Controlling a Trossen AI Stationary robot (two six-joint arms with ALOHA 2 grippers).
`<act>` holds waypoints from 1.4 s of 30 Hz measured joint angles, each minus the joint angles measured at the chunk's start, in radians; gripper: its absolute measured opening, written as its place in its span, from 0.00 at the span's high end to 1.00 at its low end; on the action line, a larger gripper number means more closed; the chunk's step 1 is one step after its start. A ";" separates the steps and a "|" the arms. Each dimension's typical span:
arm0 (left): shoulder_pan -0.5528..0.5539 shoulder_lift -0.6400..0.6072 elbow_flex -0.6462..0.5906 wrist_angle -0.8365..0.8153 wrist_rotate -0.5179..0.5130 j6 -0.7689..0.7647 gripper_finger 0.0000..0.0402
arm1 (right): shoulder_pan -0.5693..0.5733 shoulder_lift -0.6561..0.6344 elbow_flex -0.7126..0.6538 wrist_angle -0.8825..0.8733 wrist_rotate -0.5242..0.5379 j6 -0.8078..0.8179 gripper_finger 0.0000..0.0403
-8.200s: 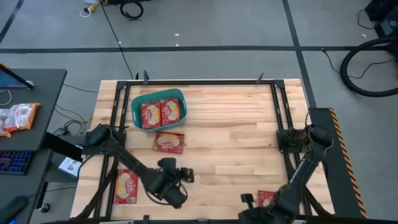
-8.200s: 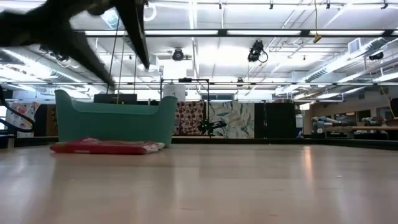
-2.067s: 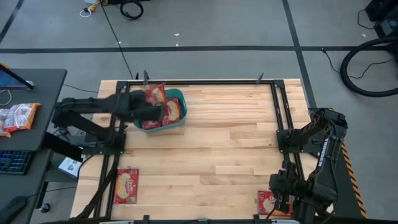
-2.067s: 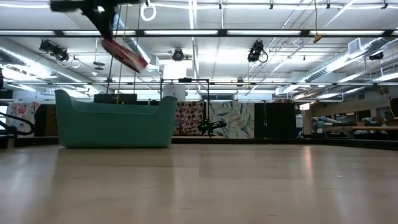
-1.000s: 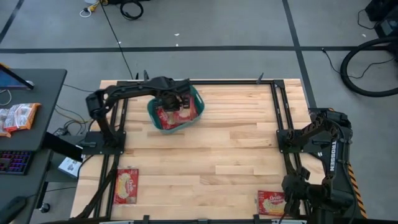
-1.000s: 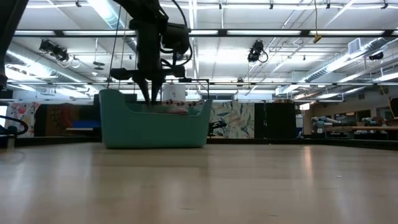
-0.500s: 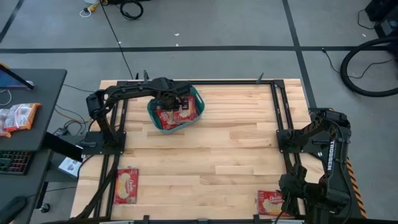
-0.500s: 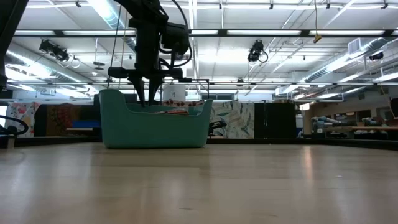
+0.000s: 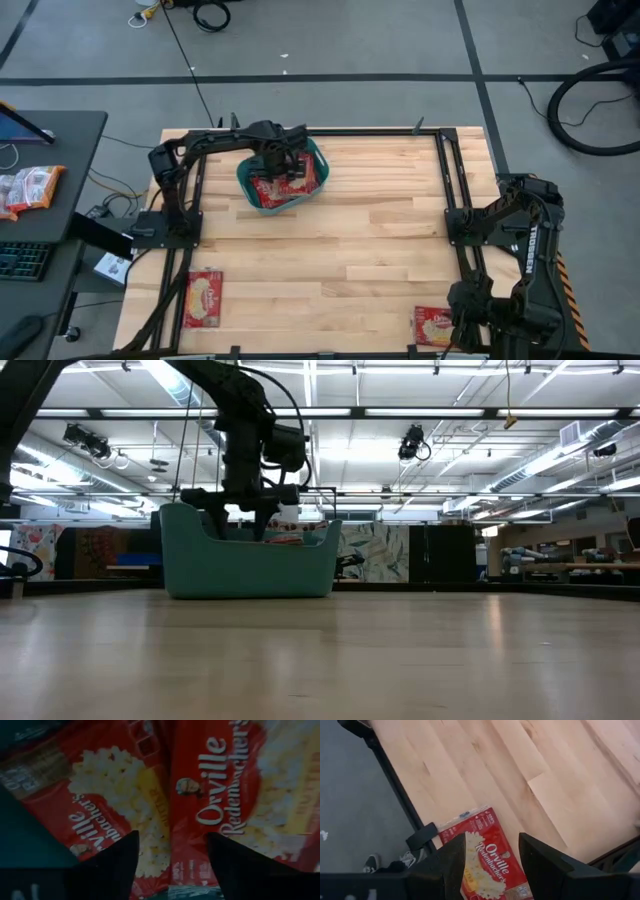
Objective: Sort popcorn bags into baskets
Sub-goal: Put the popcorn bag into the green bin
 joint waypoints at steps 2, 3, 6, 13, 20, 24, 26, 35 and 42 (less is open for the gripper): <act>0.000 0.005 0.000 0.040 0.023 0.000 0.39 | 0.000 0.000 0.000 -0.010 -0.003 0.003 0.53; -0.001 0.007 0.000 0.065 0.041 0.000 0.38 | 0.000 0.000 0.000 -0.018 -0.003 0.001 0.53; -0.013 0.007 0.000 0.133 0.054 -0.011 0.40 | 0.000 0.000 0.000 -0.041 -0.003 -0.009 0.53; -0.016 0.028 0.000 0.057 0.063 -0.015 0.46 | -0.003 0.000 0.000 -0.043 -0.017 -0.005 0.53; -0.048 0.062 0.000 0.147 0.104 -0.040 0.44 | -0.002 0.000 0.000 -0.038 -0.018 -0.013 0.53; -0.064 0.072 0.000 0.183 0.098 -0.065 0.50 | -0.002 0.000 0.000 -0.038 -0.018 -0.013 0.53; -0.073 0.072 0.000 0.199 0.066 -0.080 0.56 | -0.002 0.000 0.000 -0.037 -0.016 -0.012 0.53; -0.110 0.070 0.000 0.177 -0.082 0.015 0.80 | -0.003 0.000 0.000 -0.022 -0.013 -0.008 0.53; -0.153 -0.014 -0.001 0.209 -0.156 0.066 0.80 | -0.047 0.000 0.000 -0.060 -0.056 -0.122 0.55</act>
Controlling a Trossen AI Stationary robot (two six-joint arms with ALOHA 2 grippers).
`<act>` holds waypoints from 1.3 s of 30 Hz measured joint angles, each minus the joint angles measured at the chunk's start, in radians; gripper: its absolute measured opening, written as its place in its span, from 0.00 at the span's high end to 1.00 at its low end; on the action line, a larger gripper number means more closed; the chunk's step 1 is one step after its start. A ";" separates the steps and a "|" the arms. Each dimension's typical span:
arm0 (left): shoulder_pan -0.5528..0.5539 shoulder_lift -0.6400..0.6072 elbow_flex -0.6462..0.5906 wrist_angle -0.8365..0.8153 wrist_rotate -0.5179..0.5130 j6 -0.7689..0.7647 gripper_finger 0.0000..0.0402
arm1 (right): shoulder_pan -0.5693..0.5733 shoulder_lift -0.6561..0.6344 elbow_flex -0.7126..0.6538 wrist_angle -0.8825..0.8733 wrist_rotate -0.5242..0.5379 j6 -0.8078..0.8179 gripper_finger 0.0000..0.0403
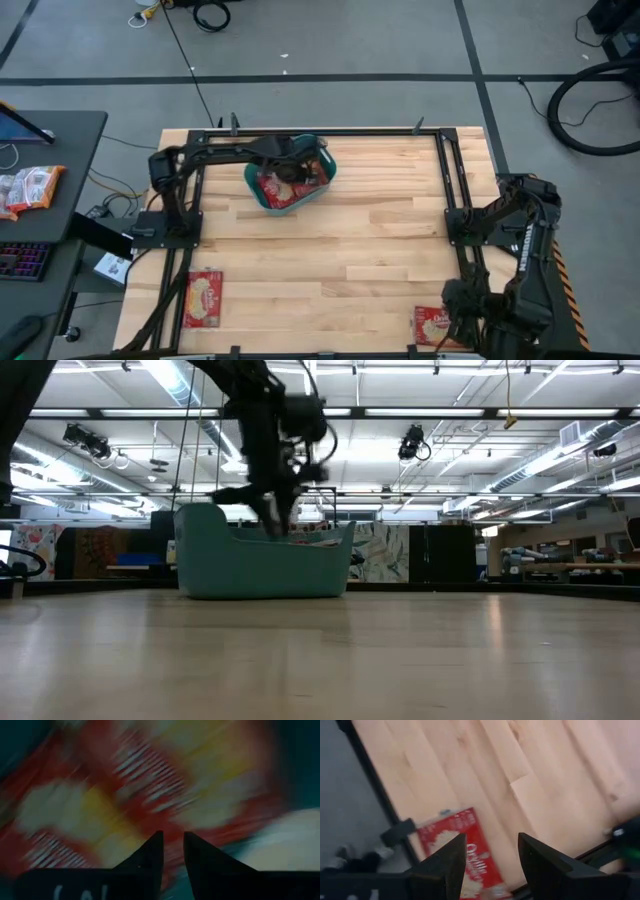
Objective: Sort popcorn bags into baskets
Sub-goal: Put the popcorn bag into the green bin
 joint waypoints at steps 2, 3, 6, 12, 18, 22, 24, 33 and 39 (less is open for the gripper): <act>-0.018 -0.025 0.000 0.112 -0.021 -0.001 0.80 | -0.027 0.000 0.000 -0.019 -0.023 -0.075 0.56; -0.028 -0.029 0.001 0.167 -0.034 0.000 0.80 | -0.042 0.000 0.000 -0.022 -0.037 -0.114 0.56; -0.039 -0.022 0.002 0.258 -0.063 -0.005 0.81 | -0.088 0.000 0.000 -0.021 -0.075 -0.218 0.57; -0.033 0.093 0.000 0.328 -0.166 -0.055 0.81 | -0.132 -0.001 0.000 0.014 -0.089 -0.252 0.58; -0.031 0.187 0.001 0.497 -0.216 -0.116 0.81 | -0.131 -0.001 0.000 0.020 -0.081 -0.255 0.58; -0.056 0.170 0.001 0.440 -0.218 -0.103 0.81 | -0.145 -0.001 0.000 0.032 -0.070 -0.328 0.58; -0.084 0.137 0.001 0.407 -0.223 -0.079 0.81 | -0.161 -0.001 0.000 0.043 -0.054 -0.397 0.58; -0.320 -0.081 0.001 0.379 -0.463 -0.036 0.81 | -0.288 -0.001 0.000 0.092 0.058 -0.823 0.58; -0.580 -0.214 0.001 0.492 -0.511 0.187 0.81 | -0.340 0.000 0.020 0.116 0.058 -0.894 0.58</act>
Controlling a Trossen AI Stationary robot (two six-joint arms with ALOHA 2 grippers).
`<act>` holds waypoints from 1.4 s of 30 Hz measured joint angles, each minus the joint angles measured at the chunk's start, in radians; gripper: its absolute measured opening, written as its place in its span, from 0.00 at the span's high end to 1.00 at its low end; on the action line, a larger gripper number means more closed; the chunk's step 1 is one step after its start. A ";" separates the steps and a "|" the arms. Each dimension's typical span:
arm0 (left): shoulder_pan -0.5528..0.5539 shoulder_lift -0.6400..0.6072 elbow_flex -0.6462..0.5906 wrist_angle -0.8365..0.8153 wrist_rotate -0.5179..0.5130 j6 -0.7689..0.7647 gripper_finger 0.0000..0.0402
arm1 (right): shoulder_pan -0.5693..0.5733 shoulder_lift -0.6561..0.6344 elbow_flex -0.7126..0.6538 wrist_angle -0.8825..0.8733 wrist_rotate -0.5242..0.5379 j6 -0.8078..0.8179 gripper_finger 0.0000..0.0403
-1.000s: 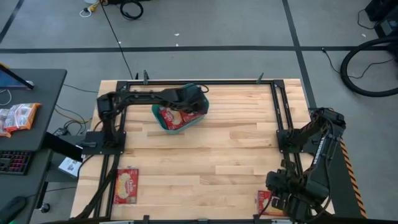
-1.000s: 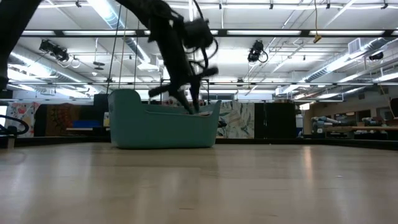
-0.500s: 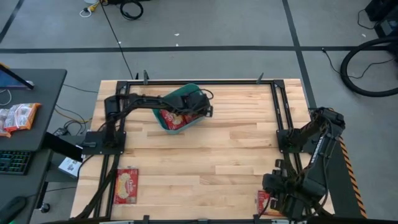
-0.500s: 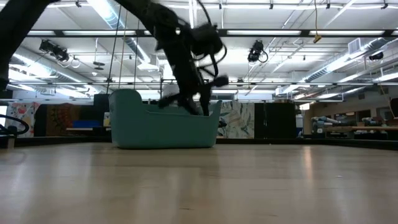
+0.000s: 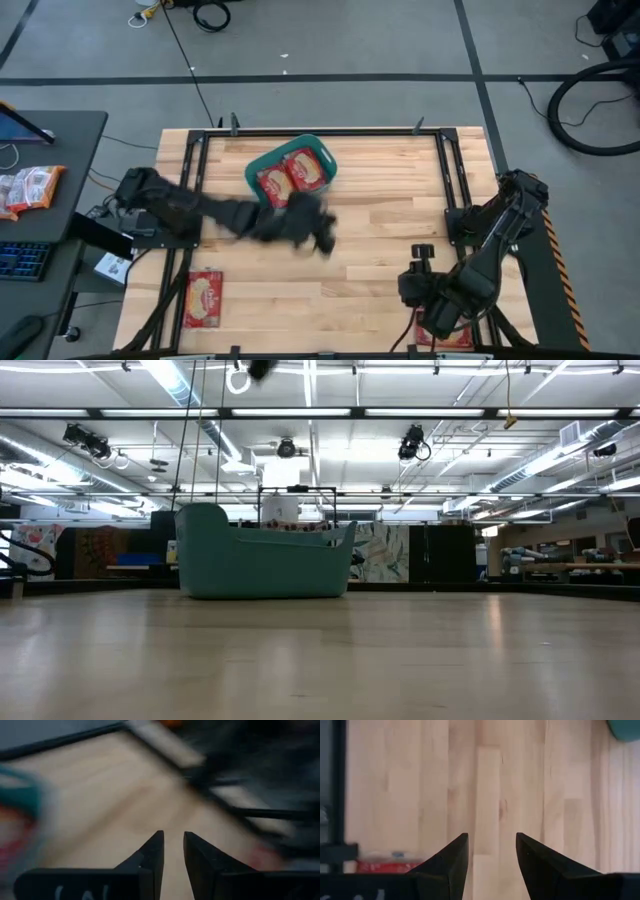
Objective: Sort popcorn bags into baskets
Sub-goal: Put the popcorn bag into the green bin
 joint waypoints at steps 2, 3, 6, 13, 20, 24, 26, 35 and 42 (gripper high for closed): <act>-0.112 -0.015 0.000 0.100 -0.021 0.019 0.81 | -0.001 0.000 0.020 0.033 0.000 -0.001 0.58; -0.166 -0.015 0.000 0.151 -0.023 0.033 0.81 | 0.002 0.000 0.030 0.054 0.000 -0.003 0.59; -0.314 0.001 0.000 0.232 -0.025 0.050 0.81 | 0.025 -0.001 0.048 0.173 0.003 -0.035 0.60; -0.552 0.073 0.000 0.180 -0.155 -0.166 0.81 | 0.061 0.007 -0.043 0.502 -0.039 -0.084 0.63; -0.643 0.091 0.000 0.081 -0.318 -0.292 0.81 | 0.074 0.009 -0.208 0.572 -0.283 0.140 0.63; -0.662 0.091 0.000 0.042 -0.470 -0.280 0.81 | 0.084 0.009 -0.260 0.559 -0.260 0.331 0.65; -0.658 0.090 0.000 0.023 -0.518 -0.280 0.81 | 0.097 0.009 -0.285 0.569 -0.205 0.454 0.67; -0.602 0.090 0.000 0.019 -0.416 -0.292 0.81 | 0.166 0.009 -0.471 0.591 -0.399 0.747 0.68; -0.574 0.090 0.000 0.022 -0.389 -0.291 0.81 | 0.183 0.009 -0.605 0.606 -0.638 0.734 0.68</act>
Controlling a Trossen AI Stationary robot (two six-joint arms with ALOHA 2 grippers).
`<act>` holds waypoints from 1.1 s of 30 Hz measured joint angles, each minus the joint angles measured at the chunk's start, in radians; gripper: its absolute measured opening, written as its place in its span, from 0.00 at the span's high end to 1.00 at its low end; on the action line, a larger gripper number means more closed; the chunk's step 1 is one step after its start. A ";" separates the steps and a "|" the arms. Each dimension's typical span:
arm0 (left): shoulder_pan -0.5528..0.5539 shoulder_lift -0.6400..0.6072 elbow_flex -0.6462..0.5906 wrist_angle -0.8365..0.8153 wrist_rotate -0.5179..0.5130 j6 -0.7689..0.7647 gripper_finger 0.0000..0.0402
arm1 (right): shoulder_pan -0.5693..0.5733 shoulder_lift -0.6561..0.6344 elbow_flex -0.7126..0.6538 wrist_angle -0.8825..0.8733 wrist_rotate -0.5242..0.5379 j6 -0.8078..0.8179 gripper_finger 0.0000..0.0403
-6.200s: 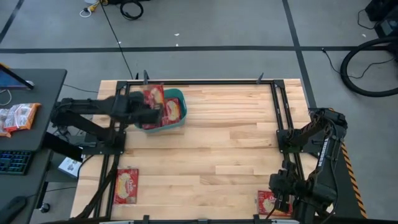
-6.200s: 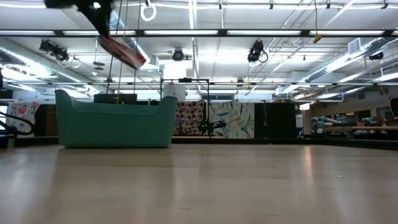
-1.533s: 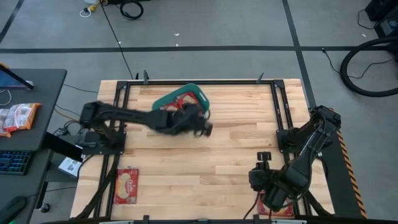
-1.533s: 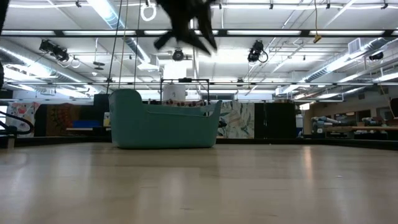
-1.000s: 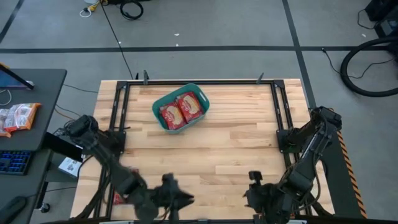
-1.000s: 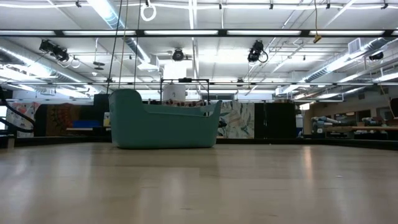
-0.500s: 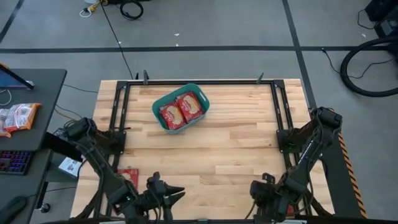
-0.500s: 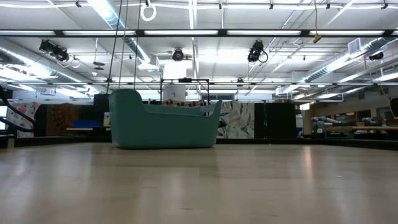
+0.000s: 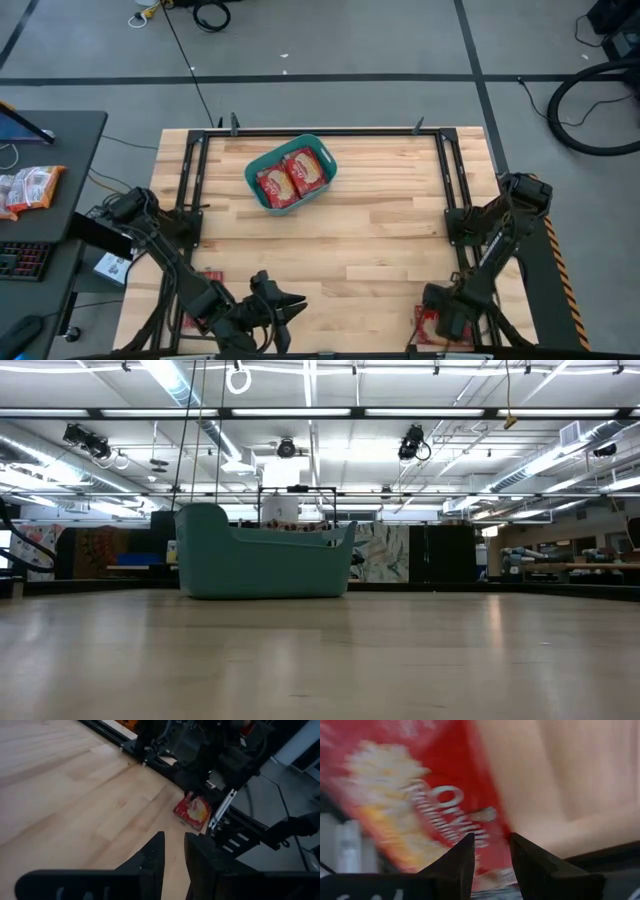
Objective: Sort popcorn bags into baskets
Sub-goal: Put the popcorn bag into the green bin
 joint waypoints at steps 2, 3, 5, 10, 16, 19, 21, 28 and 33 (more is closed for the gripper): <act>0.009 0.000 0.000 0.004 0.003 0.000 0.81 | -0.046 -0.003 -0.042 0.003 -0.006 -0.069 0.68; 0.015 0.000 0.000 0.009 0.011 0.000 0.81 | -0.079 -0.006 -0.060 0.001 0.002 -0.113 0.68; 0.035 0.000 0.000 0.020 0.044 0.001 0.81 | -0.157 -0.008 -0.074 -0.006 0.068 -0.207 0.68; 0.117 0.000 0.000 0.024 0.179 0.003 0.81 | -0.340 0.005 0.070 0.067 0.436 -0.497 0.69; 0.191 0.000 0.000 0.009 0.306 -0.062 0.81 | -0.334 0.000 0.350 -0.002 0.579 -0.777 0.69; 0.210 0.012 0.001 -0.005 0.329 -0.143 0.81 | -0.302 -0.003 0.424 -0.163 0.609 -0.757 0.69; 0.213 0.036 0.001 -0.019 0.341 -0.211 0.81 | -0.270 -0.002 0.433 -0.252 0.606 -0.713 0.69; 0.202 0.183 0.001 -0.064 0.489 -0.546 0.70 | -0.131 -0.001 0.419 -0.328 0.596 -0.486 0.69; 0.226 0.263 0.000 -0.127 0.561 -0.863 0.49 | -0.056 -0.002 0.396 -0.298 0.601 -0.332 0.69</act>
